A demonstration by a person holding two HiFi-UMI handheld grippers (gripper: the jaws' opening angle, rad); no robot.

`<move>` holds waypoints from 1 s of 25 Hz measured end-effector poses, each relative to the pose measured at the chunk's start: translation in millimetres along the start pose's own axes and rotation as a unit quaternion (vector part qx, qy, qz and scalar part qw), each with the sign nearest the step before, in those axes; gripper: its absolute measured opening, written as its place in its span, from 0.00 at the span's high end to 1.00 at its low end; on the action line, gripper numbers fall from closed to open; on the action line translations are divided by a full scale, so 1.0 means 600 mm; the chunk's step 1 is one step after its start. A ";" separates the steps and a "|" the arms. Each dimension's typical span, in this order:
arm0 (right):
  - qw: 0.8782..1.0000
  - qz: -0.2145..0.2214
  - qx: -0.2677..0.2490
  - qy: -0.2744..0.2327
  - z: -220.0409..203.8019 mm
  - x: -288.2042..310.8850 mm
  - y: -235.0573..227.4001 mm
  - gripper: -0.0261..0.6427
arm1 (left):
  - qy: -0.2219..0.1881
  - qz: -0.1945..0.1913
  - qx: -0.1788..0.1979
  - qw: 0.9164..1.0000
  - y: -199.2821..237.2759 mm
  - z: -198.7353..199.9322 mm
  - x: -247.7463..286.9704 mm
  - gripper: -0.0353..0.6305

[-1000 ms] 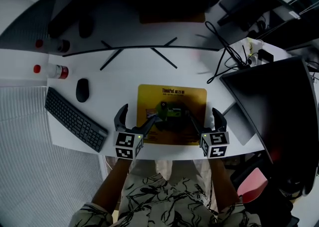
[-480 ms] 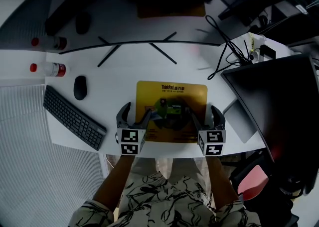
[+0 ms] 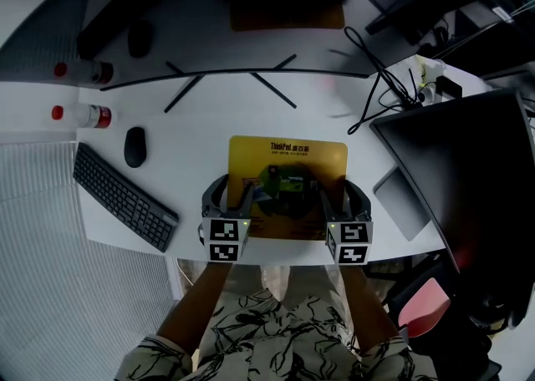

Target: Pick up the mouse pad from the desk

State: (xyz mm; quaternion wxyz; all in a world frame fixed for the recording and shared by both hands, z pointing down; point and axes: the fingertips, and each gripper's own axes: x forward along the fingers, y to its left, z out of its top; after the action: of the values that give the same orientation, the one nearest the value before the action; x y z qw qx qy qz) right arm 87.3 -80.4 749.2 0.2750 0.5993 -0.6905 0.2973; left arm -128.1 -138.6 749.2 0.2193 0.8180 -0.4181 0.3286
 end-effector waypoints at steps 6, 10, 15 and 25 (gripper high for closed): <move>0.999 0.028 -0.031 0.006 0.001 0.001 0.032 0.83 | 0.004 -0.020 0.047 0.999 -0.027 0.002 0.000 0.79; 0.999 0.032 -0.019 0.010 0.000 -0.001 0.032 0.83 | 0.001 -0.031 0.033 0.999 -0.029 0.003 -0.001 0.81; 0.999 0.037 -0.009 0.005 0.008 -0.008 0.035 0.85 | -0.025 -0.040 0.030 0.998 -0.034 0.018 -0.015 0.82; 0.995 0.046 -0.014 -0.088 0.102 -0.067 0.049 0.86 | -0.107 -0.044 0.024 0.993 -0.036 0.116 -0.077 0.84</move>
State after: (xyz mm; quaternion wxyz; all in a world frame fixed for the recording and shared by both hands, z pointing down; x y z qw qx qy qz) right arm 62.2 -96.0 676.2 0.2075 0.5865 -0.7431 0.2466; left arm -105.8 -145.9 666.3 0.1675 0.8710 -0.3952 0.2389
